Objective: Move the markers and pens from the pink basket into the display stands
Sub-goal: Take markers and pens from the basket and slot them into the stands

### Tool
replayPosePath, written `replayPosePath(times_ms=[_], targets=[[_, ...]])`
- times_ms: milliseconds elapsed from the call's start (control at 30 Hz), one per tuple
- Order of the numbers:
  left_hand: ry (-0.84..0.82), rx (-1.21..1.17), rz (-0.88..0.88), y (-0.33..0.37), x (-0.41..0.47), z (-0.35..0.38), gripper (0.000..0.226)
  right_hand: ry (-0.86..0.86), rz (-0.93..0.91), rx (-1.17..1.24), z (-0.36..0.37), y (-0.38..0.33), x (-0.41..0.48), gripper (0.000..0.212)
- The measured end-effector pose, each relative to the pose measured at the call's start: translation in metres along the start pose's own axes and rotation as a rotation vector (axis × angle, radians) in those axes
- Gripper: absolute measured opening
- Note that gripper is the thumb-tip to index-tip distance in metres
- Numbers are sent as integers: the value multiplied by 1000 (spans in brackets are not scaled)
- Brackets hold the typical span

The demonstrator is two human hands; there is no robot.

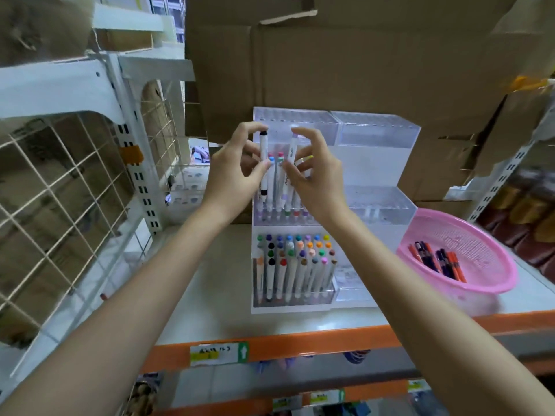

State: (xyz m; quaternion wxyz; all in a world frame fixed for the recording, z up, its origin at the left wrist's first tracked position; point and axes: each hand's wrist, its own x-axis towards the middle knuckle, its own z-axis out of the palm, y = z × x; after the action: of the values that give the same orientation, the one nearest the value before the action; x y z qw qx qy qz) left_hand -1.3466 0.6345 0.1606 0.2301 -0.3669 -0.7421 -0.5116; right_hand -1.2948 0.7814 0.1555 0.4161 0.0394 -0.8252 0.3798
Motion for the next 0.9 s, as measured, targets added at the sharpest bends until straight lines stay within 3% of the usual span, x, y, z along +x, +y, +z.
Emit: replayPosePath(times_ms=[333, 900], targets=[[-108, 104, 10, -16, -16, 4, 44, 18, -7, -25, 6, -3, 6, 43], [-123, 134, -16, -25, -27, 4, 39, -9, 4, -23, 13, -5, 5, 46]])
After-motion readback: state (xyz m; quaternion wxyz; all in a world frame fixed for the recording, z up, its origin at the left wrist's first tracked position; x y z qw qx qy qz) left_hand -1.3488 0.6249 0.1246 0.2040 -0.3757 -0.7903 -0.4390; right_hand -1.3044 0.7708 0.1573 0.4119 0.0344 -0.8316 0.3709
